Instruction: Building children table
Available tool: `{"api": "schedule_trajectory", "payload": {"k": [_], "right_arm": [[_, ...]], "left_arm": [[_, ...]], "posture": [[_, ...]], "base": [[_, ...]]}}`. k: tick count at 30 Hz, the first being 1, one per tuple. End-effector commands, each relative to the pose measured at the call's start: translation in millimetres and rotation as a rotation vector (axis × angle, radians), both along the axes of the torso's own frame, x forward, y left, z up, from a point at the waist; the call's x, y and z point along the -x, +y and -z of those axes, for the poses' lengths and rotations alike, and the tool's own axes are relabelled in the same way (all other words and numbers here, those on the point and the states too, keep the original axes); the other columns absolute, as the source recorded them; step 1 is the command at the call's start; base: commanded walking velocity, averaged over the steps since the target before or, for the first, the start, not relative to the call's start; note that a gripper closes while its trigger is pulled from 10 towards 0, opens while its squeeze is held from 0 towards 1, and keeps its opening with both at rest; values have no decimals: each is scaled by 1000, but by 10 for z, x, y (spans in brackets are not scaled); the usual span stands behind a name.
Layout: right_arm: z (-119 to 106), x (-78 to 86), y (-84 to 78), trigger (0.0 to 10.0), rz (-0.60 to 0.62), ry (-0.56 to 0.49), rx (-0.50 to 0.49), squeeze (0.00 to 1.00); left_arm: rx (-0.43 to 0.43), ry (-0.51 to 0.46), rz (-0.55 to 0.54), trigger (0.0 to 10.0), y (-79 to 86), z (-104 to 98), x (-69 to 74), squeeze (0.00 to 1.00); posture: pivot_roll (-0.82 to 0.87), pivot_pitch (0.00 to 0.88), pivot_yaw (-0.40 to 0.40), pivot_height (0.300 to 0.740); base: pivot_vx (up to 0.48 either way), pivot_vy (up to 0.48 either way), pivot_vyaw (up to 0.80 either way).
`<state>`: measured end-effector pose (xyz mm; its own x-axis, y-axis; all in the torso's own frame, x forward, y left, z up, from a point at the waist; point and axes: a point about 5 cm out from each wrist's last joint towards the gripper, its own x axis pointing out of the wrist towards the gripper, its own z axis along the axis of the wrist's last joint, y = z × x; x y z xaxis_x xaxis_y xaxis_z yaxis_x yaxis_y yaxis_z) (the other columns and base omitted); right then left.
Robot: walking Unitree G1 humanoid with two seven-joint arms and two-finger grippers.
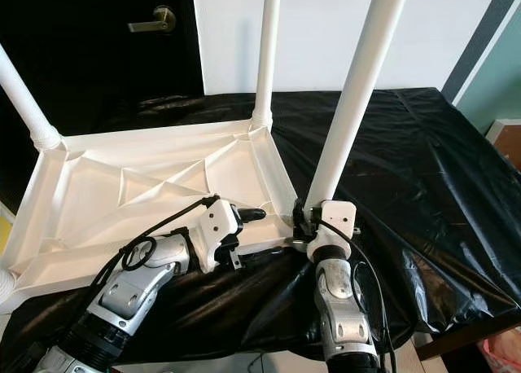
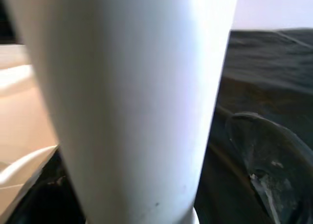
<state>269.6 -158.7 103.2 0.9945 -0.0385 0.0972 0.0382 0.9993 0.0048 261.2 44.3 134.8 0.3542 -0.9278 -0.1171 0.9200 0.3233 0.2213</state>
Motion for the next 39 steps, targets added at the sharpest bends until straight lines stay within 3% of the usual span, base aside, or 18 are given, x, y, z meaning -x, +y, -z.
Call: {"api": "schedule_trajectory", "payload": {"k": [1, 3, 4, 6, 7, 8, 10, 16, 28, 29, 31, 32, 34, 35, 39], "right_arm": [[-21, 31, -61, 10000, -57, -26, -21, 1000], [-21, 31, -61, 10000, -57, -26, -21, 1000], [-26, 31, -75, 10000, -105, -27, -18, 0], [-26, 31, -75, 10000, -105, -27, -18, 0], [-33, 29, -102, 10000, -178, -24, 4, 0], [-33, 29, -102, 10000, -178, -24, 4, 0], [-42, 21, -139, 10000, -349, 0, 58, 0], [-78, -58, -165, 10000, -544, 35, 149, 0], [-119, -210, -142, 10000, -645, 56, 205, 0], [-121, -243, -139, 6078, -654, 59, 214, 0], [-121, -243, -139, 6078, -654, 59, 214, 0], [-121, -269, -144, 4392, -667, 63, 218, 0], [-121, -269, -144, 4392, -667, 63, 218, 0], [-112, -280, -151, 0, -675, 69, 223, 0], [-78, -272, -171, 0, -686, 82, 226, 0]], "left_arm": [[6, -8, -12, 10000, -4, -4, 6, 0], [6, -8, -12, 10000, -4, -4, 6, 0], [7, -7, -11, 10000, -7, -8, 5, 0], [7, -7, -11, 10000, -7, -8, 5, 0], [0, -7, -5, 10000, -11, -3, 7, 0], [0, -7, -5, 10000, -11, -3, 7, 0], [-12, -8, 9, 10000, -19, 6, 15, 0], [-12, -10, 16, 10000, -37, -5, 6, 0], [-6, -22, 13, 10000, -58, -42, -25, 0], [-4, -24, 12, 10000, -60, -49, -29, 0], [-4, -24, 12, 10000, -60, -49, -29, 0], [-2, -24, 11, 10000, -62, -53, -31, 0], [-2, -24, 11, 10000, -62, -53, -31, 0], [-1, -23, 11, 10000, -66, -51, -25, 0], [0, -20, 11, 10000, -72, -44, -14, 0]], "posture": [[-41, 0, -23, 740], [-41, 0, -23, 740], [-46, 0, -16, 740], [-46, 0, -16, 740], [-50, 0, -10, 740], [-50, 0, -10, 740], [-51, 0, -7, 740], [-50, 0, 0, 740], [-43, 0, -1, 740], [-42, 0, -5, 740], [-42, 0, -5, 740], [-41, 0, -7, 740], [-41, 0, -7, 740], [-37, 0, -13, 740], [-36, 0, -15, 740]], "base": [[0, 0, 0], [0, 0, 0], [0, 0, 0], [0, 0, 0], [0, 0, 0], [0, 0, 0], [0, 0, 0], [0, 0, 0], [0, 0, 0], [0, 0, 0], [0, 0, 0], [0, 0, 0], [0, 0, 0], [0, 0, 0], [0, 0, 0]]}}
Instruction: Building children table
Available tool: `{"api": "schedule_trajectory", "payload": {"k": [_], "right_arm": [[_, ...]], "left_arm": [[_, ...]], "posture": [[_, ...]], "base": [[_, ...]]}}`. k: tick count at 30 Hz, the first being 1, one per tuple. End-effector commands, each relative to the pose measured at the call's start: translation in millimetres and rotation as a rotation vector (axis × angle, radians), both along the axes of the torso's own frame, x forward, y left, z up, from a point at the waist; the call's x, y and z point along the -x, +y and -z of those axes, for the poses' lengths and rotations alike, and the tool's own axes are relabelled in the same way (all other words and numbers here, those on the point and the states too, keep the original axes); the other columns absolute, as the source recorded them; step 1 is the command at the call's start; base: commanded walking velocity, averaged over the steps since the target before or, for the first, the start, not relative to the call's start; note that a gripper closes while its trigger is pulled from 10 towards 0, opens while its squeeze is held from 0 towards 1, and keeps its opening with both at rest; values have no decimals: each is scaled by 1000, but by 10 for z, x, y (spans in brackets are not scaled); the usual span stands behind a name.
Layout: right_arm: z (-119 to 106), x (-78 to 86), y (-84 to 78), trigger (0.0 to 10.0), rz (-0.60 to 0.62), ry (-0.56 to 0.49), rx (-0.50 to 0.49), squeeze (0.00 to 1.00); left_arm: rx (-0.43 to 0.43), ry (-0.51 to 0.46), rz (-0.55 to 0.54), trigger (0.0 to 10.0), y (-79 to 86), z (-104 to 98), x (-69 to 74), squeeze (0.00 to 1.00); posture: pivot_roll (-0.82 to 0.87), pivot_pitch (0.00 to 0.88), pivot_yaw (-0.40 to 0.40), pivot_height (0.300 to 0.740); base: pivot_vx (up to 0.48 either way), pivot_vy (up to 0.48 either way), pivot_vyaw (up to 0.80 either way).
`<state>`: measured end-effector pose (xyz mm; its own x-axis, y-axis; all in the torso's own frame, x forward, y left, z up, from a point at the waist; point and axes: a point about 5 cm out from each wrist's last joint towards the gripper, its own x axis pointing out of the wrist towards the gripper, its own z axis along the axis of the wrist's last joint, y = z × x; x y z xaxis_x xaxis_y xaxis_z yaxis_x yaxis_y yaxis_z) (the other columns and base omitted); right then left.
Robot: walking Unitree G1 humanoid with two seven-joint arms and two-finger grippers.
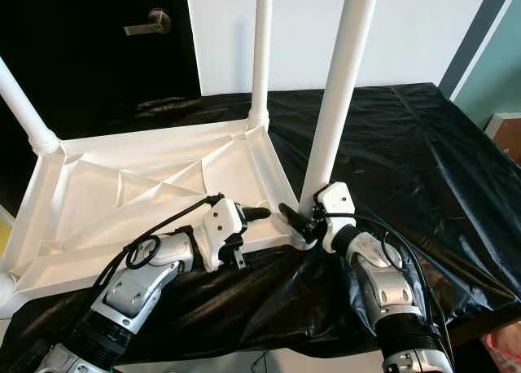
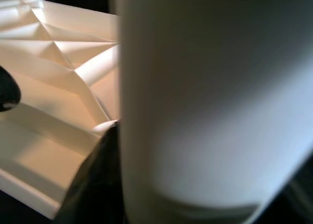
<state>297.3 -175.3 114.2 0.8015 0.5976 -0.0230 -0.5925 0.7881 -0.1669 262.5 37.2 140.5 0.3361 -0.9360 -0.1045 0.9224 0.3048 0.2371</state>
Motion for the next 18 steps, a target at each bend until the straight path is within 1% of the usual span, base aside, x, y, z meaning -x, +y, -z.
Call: {"api": "schedule_trajectory", "payload": {"k": [1, 4, 8, 9, 10, 11, 13, 14, 16, 18], "right_arm": [[48, 9, -20, 0, -11, 15, 25, 0], [70, 15, -60, 0, 16, 23, 11, 0], [74, 17, -66, 0, 25, 24, 7, 0], [79, 17, -71, 4667, 32, 25, 7, 0], [86, 18, -77, 10000, 50, 28, 6, 0], [86, 18, -77, 10000, 50, 28, 6, 0], [94, 1, -97, 10000, 155, 16, -9, 0], [94, 1, -97, 10000, 155, 16, -9, 0], [124, -13, -98, 10000, 268, 15, -23, 0], [159, -7, -60, 10000, 336, 27, -66, 0]], "left_arm": [[-6, 1, -11, 10000, -1, 17, 1, 0], [-7, 2, -10, 10000, -3, 20, 1, 0], [-7, 2, -9, 10000, -6, 18, -1, 0], [-6, 1, -8, 10000, -7, 17, -3, 0], [-7, 1, -7, 10000, -9, 17, -5, 0], [-7, 1, -7, 10000, -9, 17, -5, 0], [-19, -2, -1, 10000, -6, 27, -6, 0], [-19, -2, -1, 10000, -6, 27, -6, 0], [-28, -10, 0, 10000, -3, 30, -14, 0], [-25, -11, -3, 10000, -1, 25, -26, 0]], "posture": [[-38, 0, -13, 740], [-42, 0, -13, 740], [-43, 0, -11, 740], [-44, 0, -12, 740], [-45, 0, -10, 740], [-45, 0, -10, 740], [-46, 0, -7, 740], [-46, 0, -7, 740], [-45, 0, -9, 740], [-47, 0, -5, 740]], "base": [[0, 0, 0], [0, 0, 0], [0, 0, 0], [0, 0, 0], [0, 0, 0], [0, 0, 0], [0, 0, 0], [0, 0, 0], [0, 0, 0], [0, 0, 0]]}}
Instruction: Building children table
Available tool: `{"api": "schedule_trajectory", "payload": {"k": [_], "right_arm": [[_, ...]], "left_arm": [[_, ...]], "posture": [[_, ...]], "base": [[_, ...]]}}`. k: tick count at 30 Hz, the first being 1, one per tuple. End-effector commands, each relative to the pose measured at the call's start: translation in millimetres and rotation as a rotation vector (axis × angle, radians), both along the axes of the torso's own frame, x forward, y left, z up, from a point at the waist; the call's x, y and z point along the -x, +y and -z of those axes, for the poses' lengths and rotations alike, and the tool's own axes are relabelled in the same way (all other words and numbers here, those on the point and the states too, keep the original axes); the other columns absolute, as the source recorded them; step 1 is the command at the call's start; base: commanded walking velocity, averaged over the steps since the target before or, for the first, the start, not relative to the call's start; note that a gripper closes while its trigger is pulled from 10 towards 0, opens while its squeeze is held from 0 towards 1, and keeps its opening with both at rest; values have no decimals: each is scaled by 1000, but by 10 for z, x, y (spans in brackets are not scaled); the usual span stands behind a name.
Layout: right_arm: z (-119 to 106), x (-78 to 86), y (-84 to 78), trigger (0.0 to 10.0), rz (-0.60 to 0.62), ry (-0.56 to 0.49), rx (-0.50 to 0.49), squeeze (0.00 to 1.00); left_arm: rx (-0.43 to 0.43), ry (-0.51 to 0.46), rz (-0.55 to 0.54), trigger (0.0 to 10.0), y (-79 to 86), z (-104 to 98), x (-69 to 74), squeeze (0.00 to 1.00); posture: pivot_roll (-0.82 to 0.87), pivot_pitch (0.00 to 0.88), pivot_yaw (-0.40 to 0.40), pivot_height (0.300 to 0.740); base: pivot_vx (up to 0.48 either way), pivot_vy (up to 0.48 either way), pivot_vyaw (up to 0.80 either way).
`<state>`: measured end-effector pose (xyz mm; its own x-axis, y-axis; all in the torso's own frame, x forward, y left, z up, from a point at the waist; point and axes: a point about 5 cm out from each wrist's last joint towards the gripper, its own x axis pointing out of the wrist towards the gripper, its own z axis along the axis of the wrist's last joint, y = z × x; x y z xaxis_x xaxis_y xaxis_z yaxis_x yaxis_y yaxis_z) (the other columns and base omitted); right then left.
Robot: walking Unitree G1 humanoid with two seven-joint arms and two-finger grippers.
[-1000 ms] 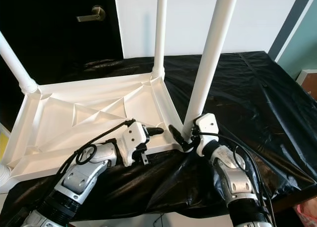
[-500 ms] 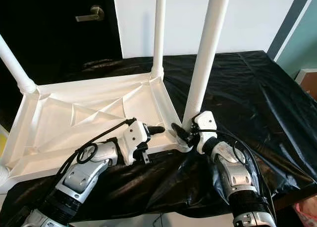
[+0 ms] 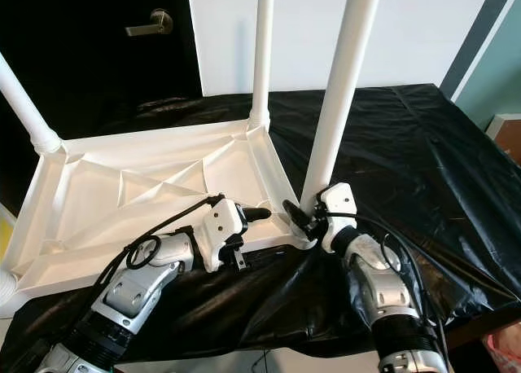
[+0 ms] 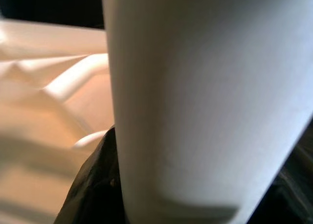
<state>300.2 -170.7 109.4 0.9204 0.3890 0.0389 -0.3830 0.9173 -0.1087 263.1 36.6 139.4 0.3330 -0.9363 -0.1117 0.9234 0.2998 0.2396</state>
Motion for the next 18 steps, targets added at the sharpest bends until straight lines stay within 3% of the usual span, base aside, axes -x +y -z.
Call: {"api": "schedule_trajectory", "payload": {"k": [1, 5, 8, 11, 13, 14, 15, 18], "right_arm": [[111, 22, -106, 10000, 94, 56, 9, 0], [145, 23, -81, 10000, 163, 66, -17, 0], [174, 36, -57, 10000, 334, 81, -70, 0], [175, 42, -52, 10000, 365, 83, -76, 0], [178, 64, -36, 10000, 433, 76, -81, 0], [188, 88, -30, 10000, 523, 75, -83, 0], [188, 88, -30, 10000, 523, 75, -83, 0], [210, 120, 82, 10000, 629, 84, -103, 0]], "left_arm": [[-17, -11, -7, 10000, 5, 14, -20, 0], [-16, -11, -7, 10000, -3, 10, -26, 0], [-16, -12, 1, 10000, -12, 10, -20, 0], [-17, -12, 2, 10000, -10, 11, -20, 0], [-17, -12, 0, 10000, -6, 12, -23, 0], [-17, -12, -2, 10000, -7, 11, -25, 0], [-17, -12, -2, 10000, -7, 11, -25, 0], [-12, -14, -4, 10000, -16, 5, -24, 0]], "posture": [[-47, 0, -5, 740], [-48, 0, -5, 740], [-48, 0, -8, 740], [-48, 0, -8, 740], [-46, 0, -10, 740], [-43, 0, -11, 740], [-43, 0, -11, 740], [-41, 0, -11, 740]], "base": [[0, 0, 0], [0, 0, 0], [0, 0, 0], [0, 0, 0], [0, 0, 0], [0, 0, 0], [0, 0, 0], [0, 0, 0]]}}
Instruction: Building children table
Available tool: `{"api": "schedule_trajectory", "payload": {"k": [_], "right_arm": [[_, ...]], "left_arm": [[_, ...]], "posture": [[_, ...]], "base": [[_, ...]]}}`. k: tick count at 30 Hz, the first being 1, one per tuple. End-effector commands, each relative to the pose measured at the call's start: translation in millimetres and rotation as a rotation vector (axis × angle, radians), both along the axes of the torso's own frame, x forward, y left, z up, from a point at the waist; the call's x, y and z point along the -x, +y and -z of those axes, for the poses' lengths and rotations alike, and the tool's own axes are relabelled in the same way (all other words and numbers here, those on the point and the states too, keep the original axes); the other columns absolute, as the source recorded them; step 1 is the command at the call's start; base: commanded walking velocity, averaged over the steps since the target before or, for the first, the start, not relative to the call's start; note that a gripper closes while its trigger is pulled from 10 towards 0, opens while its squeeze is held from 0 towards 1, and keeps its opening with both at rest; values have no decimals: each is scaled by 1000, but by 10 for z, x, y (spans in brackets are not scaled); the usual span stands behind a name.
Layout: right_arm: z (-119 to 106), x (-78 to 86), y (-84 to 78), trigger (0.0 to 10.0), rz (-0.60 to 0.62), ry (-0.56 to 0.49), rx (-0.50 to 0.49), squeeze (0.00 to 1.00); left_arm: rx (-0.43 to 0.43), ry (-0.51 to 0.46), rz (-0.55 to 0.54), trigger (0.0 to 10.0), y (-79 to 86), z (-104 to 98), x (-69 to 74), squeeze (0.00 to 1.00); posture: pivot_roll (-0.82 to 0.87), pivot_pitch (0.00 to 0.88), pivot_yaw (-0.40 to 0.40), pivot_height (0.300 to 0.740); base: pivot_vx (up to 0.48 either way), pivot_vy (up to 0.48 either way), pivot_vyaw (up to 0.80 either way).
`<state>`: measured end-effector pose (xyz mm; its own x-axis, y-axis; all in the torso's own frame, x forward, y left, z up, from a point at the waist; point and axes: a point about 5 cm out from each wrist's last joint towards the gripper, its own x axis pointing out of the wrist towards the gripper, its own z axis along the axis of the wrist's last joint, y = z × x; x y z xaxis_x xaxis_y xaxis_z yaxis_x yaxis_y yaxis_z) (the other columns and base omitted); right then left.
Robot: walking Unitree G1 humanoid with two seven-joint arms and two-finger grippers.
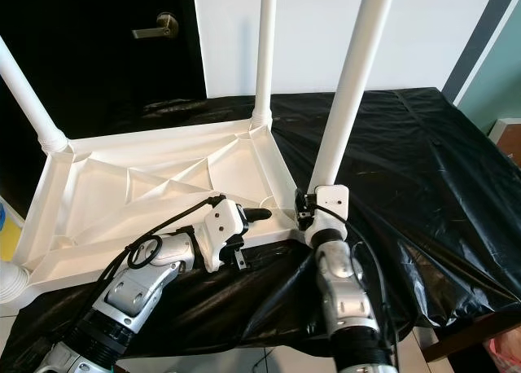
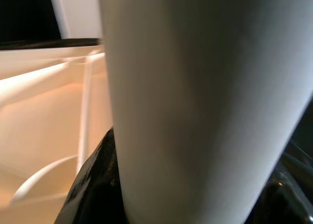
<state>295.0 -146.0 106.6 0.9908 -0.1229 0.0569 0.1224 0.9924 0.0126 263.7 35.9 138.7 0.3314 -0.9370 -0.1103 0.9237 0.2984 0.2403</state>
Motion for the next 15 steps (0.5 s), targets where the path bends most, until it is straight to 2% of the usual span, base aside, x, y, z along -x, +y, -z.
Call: {"api": "schedule_trajectory", "payload": {"k": [1, 9, 15], "right_arm": [[181, 68, -165, 10000, 107, 93, -3, 0], [129, 77, -111, 10000, 76, 70, -8, 0], [93, 93, -97, 10000, 76, 52, 28, 0]], "left_arm": [[-13, -12, -6, 10000, -9, -2, -17, 0], [-10, -7, -3, 10000, -19, 13, 4, 0], [-7, -1, -5, 10000, -29, 28, 29, 0]], "posture": [[-41, 0, -11, 740], [-40, 0, -18, 740], [-40, 0, -25, 740]], "base": [[0, 0, 0], [0, 0, 0], [0, 0, 0]]}}
